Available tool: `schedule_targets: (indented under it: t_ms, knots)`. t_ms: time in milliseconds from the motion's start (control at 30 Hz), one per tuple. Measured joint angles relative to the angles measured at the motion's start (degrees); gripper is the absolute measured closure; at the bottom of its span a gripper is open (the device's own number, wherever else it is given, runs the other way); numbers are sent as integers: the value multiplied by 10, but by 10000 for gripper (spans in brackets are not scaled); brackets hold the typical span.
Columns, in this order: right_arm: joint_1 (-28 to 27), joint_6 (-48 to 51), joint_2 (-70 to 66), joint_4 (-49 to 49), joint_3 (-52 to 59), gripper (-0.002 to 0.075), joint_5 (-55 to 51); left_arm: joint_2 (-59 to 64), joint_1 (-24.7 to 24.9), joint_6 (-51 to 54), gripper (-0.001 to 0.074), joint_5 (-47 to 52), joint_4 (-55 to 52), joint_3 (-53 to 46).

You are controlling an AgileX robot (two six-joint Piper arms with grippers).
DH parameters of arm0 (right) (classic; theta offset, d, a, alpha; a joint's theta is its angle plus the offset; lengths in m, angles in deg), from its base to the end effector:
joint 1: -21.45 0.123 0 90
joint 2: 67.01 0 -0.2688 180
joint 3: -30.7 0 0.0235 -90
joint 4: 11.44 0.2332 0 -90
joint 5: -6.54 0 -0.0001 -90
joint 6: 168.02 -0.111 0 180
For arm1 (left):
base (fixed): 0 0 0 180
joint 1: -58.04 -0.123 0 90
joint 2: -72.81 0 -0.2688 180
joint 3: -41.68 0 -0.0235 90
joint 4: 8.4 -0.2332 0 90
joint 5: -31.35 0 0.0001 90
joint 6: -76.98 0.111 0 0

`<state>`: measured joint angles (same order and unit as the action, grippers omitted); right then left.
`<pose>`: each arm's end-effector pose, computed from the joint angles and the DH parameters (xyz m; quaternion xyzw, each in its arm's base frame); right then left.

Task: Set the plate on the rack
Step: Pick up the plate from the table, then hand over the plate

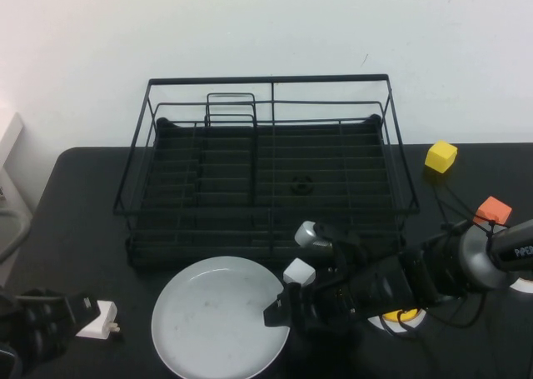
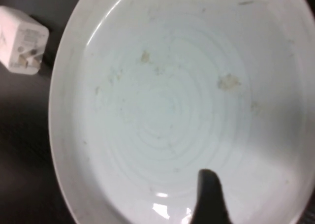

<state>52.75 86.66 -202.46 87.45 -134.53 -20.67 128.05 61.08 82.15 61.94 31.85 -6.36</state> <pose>0.3017 0.2422 0.0391 -0.1171 0.9245 0.3314 0.1475 0.1600 -0.0451 0.2492 -0.1415 0.8763 -0.2703 0.3729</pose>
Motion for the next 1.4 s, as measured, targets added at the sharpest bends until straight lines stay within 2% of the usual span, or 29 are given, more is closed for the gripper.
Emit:
schedule_targets:
  t_ms: [133, 367, 467, 733, 933, 1100, 1300, 1400]
  knots:
    - [0, 0, 0, 2, 0, 330, 17, 0, 0, 11, 738, 7, 15, 0]
    - [0, 0, 0, 4, 0, 624, 46, 0, 0, 27, 738, 19, 27, 0]
    - [0, 4, 0, 4, 0, 694, 48, 0, 0, 31, 738, 22, 28, 0]
    - [0, 2, 0, -44, 0, 715, 4, -3, 0, 51, 738, 34, 43, 0]
    - [7, -10, 48, -88, 0, 714, -40, -35, 0, 158, 738, 36, 138, 0]
    - [20, -41, 143, -170, 0, 714, -58, -82, 0, 212, 738, 49, 235, 0]
    - [23, -68, 253, -246, 0, 714, -66, -139, 0, 188, 735, 55, 324, 0]
    - [23, -88, 290, -290, 0, 715, -70, -154, 0, 154, 681, 57, 334, 0]
